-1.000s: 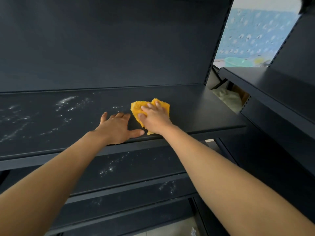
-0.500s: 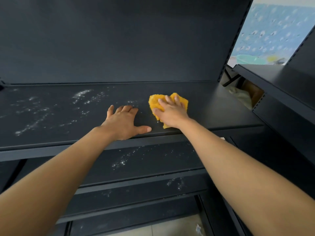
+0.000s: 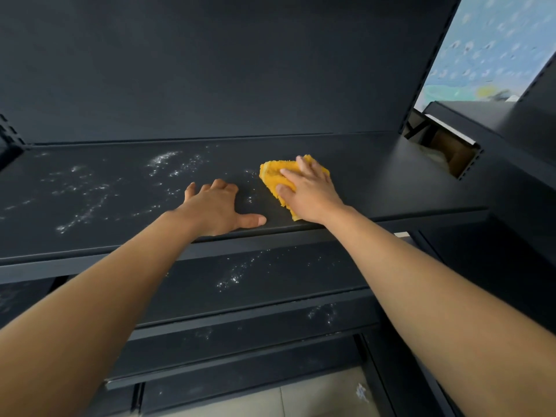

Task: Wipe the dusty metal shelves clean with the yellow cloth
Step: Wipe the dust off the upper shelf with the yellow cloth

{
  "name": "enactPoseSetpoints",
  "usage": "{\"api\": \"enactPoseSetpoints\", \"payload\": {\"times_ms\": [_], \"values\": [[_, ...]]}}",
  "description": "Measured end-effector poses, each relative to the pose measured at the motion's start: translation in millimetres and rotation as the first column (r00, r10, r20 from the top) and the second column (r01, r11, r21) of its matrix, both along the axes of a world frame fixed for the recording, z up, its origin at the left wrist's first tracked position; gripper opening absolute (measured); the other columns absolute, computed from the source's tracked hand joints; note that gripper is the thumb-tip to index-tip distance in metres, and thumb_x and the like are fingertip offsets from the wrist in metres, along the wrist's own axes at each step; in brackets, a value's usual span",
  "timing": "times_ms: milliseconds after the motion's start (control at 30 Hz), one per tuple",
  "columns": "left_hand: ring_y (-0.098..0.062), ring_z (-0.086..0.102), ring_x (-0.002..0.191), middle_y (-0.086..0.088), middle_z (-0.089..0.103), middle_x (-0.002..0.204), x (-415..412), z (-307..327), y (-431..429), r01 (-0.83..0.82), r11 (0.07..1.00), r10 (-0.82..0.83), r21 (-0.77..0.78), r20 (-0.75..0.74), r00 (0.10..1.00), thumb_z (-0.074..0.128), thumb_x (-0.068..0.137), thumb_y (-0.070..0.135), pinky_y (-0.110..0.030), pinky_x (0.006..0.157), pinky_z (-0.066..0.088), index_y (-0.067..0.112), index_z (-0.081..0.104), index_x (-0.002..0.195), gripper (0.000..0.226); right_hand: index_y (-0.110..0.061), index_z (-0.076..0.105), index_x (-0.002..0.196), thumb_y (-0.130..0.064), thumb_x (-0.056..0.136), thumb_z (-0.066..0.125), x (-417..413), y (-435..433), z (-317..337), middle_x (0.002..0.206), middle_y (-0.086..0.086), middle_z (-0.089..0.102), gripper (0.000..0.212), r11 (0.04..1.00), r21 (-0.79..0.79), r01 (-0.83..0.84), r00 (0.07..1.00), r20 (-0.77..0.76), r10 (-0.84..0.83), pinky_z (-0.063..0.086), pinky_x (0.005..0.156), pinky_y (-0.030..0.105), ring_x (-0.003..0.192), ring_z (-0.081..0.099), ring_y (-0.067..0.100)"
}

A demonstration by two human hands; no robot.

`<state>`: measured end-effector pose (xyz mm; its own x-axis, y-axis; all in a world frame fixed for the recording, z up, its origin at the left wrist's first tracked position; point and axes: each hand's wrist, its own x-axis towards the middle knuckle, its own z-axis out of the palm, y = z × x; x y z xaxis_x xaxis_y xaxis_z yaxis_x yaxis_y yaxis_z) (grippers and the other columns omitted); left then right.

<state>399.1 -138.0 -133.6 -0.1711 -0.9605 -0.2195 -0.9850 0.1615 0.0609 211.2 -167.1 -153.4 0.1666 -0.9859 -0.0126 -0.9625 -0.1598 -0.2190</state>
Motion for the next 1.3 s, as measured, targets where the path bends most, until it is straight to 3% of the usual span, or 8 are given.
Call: {"api": "enactPoseSetpoints", "payload": {"times_ms": [133,400,633,767,867,1100,1200,1300], "values": [[-0.026,0.02,0.141,-0.005,0.024,0.151,2.3,-3.9,0.4,0.004,1.0,-0.004,-0.028,-0.009,1.0,0.038,0.074,0.079,-0.047,0.118,0.004,0.017,0.024,0.146,0.096,-0.025,0.019,0.15,-0.048,0.098,0.025,12.6,-3.4,-0.3,0.16,0.008,-0.004,0.057,0.996,0.049,0.079,0.997,0.023,-0.08,0.004,0.118,0.046,0.147,-0.007,0.031],[-0.025,0.017,0.143,-0.003,0.021,0.154,8.1,-4.4,1.7,0.022,0.998,-0.026,-0.054,-0.075,0.997,0.041,0.075,0.078,-0.048,0.117,-0.002,0.021,0.017,0.149,0.096,-0.023,0.025,0.149,-0.034,0.102,0.028,43.5,1.4,2.5,0.16,0.001,0.008,0.049,0.998,0.01,-0.056,0.992,0.114,0.055,0.004,0.119,0.038,0.148,-0.002,0.023],[-0.022,0.011,0.145,-0.002,0.015,0.156,7.0,0.6,-9.1,0.035,0.999,-0.038,-0.029,-0.109,0.993,0.045,0.076,0.074,-0.047,0.117,-0.005,0.019,0.014,0.15,0.097,-0.029,0.023,0.149,-0.038,0.099,0.025,-38.9,-26.0,-0.7,0.16,0.004,0.003,0.051,0.967,-0.003,0.254,0.967,0.007,-0.254,0.004,0.12,0.044,0.147,-0.001,0.028],[-0.02,0.012,0.145,-0.001,0.018,0.156,6.4,-0.2,-23.2,0.004,0.999,-0.008,-0.035,-0.125,0.992,0.045,0.075,0.075,-0.046,0.118,-0.006,0.019,0.016,0.149,0.097,-0.027,0.022,0.149,-0.041,0.098,0.025,-43.7,-48.0,0.9,0.16,0.007,0.003,0.053,0.951,0.033,0.308,0.951,0.015,-0.309,0.005,0.118,0.046,0.147,-0.003,0.03],[-0.02,0.013,0.145,-0.002,0.02,0.155,4.0,3.0,-33.0,-0.023,0.998,0.016,-0.06,-0.11,0.994,0.044,0.076,0.075,-0.045,0.117,-0.006,0.019,0.018,0.149,0.096,-0.027,0.022,0.149,-0.044,0.097,0.025,-20.2,-67.5,2.5,0.16,0.004,0.006,0.055,0.972,0.033,0.233,0.972,-0.002,-0.233,0.005,0.118,0.044,0.147,-0.004,0.03],[-0.02,0.013,0.145,-0.004,0.019,0.156,2.8,5.3,-52.5,-0.082,0.993,0.074,-0.088,-0.087,0.994,0.043,0.078,0.073,-0.045,0.118,-0.004,0.02,0.017,0.149,0.092,-0.026,0.032,0.146,-0.031,0.1,0.029,27.1,-84.7,5.6,0.158,-0.002,0.018,0.047,0.982,0.027,-0.188,0.979,0.079,0.186,0.006,0.118,0.037,0.147,0.004,0.023],[-0.021,0.012,0.145,-0.004,0.019,0.156,1.2,3.7,-57.4,-0.08,0.994,0.073,-0.081,-0.085,0.994,0.043,0.079,0.072,-0.045,0.118,-0.004,0.02,0.016,0.149,0.091,-0.024,0.036,0.144,-0.028,0.1,0.031,7.6,-94.7,4.5,0.158,-0.003,0.021,0.045,0.983,-0.017,-0.181,0.978,0.102,0.182,0.009,0.118,0.036,0.146,0.009,0.023],[-0.02,0.012,0.145,-0.003,0.019,0.156,-1.2,2.4,-61.4,-0.074,0.994,0.066,-0.082,-0.089,0.994,0.043,0.08,0.071,-0.045,0.118,-0.005,0.019,0.016,0.149,0.091,-0.025,0.035,0.145,-0.032,0.098,0.031,-23.8,-111.9,-1.5,0.158,-0.002,0.019,0.047,0.997,-0.028,-0.066,0.994,0.09,0.068,0.009,0.12,0.037,0.146,0.009,0.024]]}}
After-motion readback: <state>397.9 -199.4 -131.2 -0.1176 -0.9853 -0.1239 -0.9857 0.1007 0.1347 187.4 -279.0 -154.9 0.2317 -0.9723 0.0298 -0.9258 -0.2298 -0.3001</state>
